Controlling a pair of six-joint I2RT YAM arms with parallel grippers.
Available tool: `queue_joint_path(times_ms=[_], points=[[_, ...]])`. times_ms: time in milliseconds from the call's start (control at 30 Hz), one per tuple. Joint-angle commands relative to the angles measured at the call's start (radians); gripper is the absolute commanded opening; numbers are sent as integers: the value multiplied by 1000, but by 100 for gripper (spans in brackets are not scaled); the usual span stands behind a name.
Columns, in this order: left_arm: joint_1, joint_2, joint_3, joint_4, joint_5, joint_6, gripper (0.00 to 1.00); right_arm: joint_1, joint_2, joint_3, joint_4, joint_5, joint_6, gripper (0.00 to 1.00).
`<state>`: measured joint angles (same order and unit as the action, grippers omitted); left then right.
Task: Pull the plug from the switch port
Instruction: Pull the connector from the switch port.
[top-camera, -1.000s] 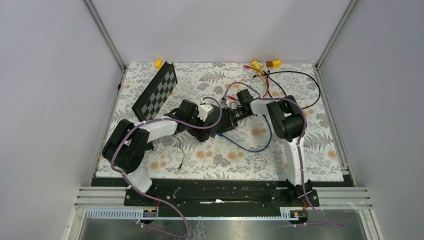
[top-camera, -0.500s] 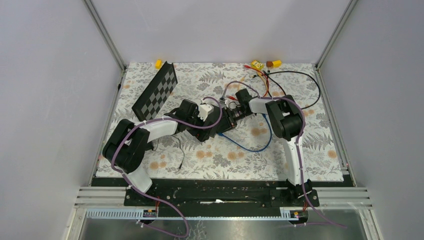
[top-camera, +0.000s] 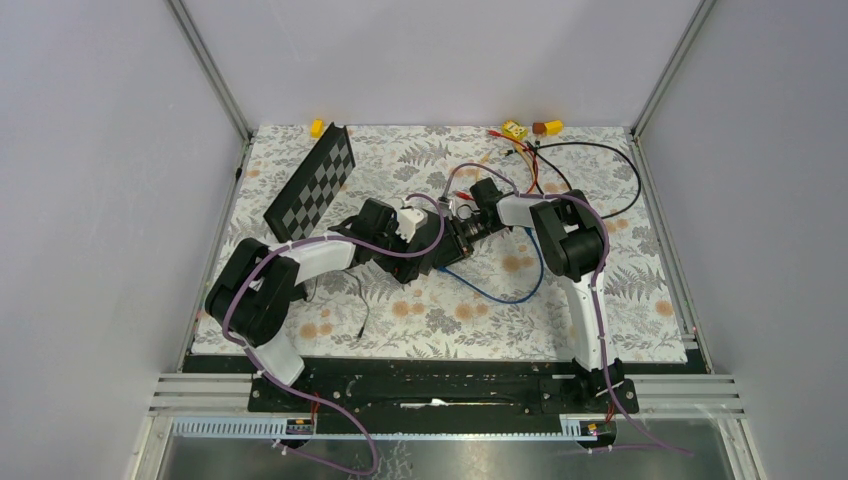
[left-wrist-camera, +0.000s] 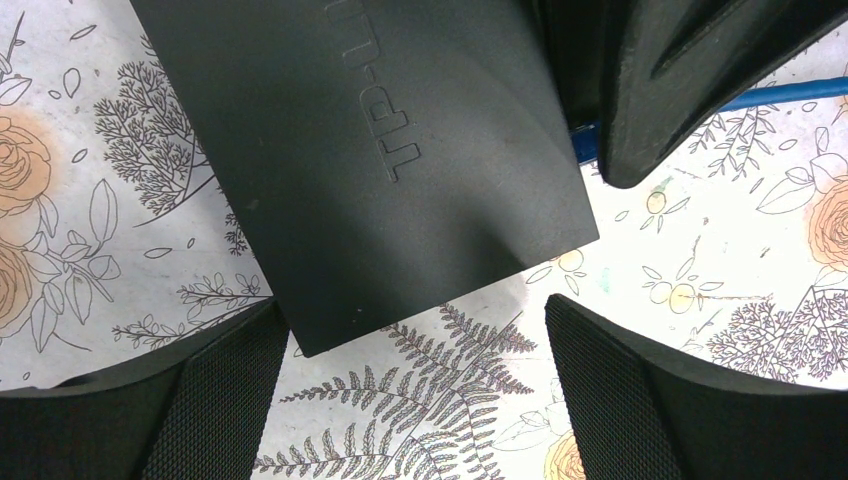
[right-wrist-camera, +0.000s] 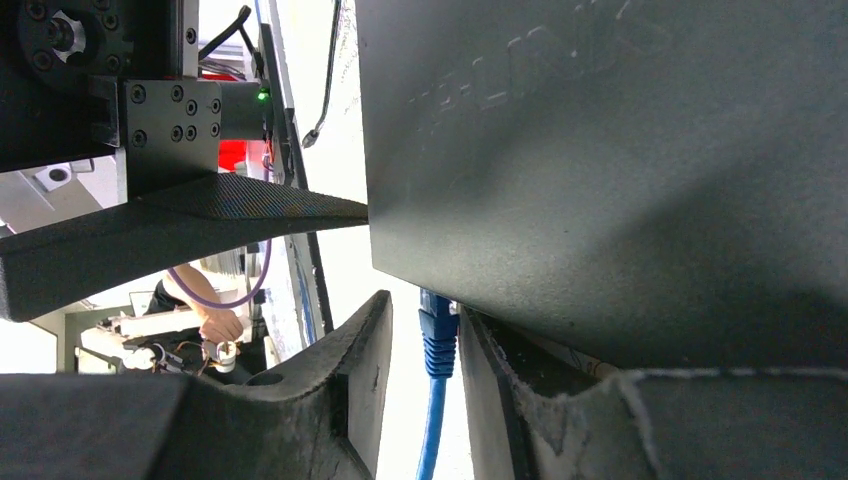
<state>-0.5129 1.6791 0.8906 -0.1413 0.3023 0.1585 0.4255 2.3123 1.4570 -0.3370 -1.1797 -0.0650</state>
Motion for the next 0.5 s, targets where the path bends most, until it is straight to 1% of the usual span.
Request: queue_joint_path(times_ms=[0,233,467], points=[[-6,10,39,-3,25,2,99,23,51,-48,33,230,7,38],[-7,9,36,-3,23,3,99,24,50,-54,55,252,37,35],[-7,8,36,-2,21,2,99,24,43,-62,74,265,48,23]])
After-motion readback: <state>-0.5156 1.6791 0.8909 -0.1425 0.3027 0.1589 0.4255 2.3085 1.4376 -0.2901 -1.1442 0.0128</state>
